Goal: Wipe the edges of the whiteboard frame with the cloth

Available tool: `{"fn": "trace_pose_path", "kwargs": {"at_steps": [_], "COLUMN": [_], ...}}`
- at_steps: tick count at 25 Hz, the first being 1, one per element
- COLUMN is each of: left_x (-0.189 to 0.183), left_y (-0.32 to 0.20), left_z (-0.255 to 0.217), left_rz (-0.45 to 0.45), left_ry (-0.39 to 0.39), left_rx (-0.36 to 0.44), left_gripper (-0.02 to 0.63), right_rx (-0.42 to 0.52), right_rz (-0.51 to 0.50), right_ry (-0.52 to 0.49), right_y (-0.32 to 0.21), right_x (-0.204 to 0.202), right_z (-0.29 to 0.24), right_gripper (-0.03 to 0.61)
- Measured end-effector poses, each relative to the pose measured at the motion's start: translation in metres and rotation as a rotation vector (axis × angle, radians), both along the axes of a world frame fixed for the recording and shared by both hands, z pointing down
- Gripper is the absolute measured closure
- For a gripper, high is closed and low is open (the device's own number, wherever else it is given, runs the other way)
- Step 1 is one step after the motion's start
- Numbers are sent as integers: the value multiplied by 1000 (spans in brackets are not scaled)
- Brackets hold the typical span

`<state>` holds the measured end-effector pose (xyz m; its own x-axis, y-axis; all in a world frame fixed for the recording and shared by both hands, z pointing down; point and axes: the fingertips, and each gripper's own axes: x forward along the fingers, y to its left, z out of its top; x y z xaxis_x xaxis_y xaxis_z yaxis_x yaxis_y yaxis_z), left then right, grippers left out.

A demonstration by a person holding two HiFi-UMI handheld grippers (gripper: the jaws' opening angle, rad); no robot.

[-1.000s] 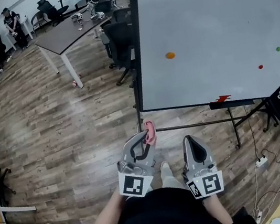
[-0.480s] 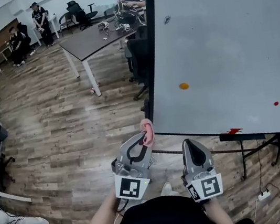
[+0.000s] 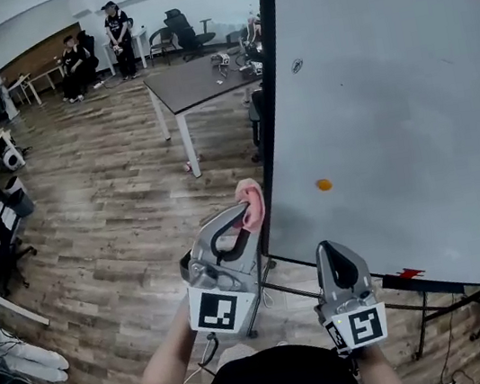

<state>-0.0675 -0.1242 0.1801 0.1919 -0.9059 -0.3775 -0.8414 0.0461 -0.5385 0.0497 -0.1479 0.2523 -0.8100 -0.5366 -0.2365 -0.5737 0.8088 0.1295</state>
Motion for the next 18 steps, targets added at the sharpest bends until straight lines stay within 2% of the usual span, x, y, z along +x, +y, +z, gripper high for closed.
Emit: {"fn": "trace_pose_path", "kwargs": {"at_steps": [3, 9, 15, 18], "left_x": [0, 3, -3, -8], "left_y": [-5, -16, -26, -29], "left_z": [-22, -48, -75, -92], "left_rz": [-42, -34, -91, -147], "left_ry": [-43, -97, -240, -360], "left_rx": [47, 22, 40, 75], "left_gripper": [569, 569, 569, 571], "right_rx": [35, 42, 98, 114], "right_rz": [-34, -59, -55, -52], "right_ry": [12, -30, -46, -32], "right_y": [-7, -16, -17, -15], "right_x": [-3, -13, -24, -30], "right_z": [-8, -42, -75, -81], "right_gripper": [577, 577, 577, 577]}}
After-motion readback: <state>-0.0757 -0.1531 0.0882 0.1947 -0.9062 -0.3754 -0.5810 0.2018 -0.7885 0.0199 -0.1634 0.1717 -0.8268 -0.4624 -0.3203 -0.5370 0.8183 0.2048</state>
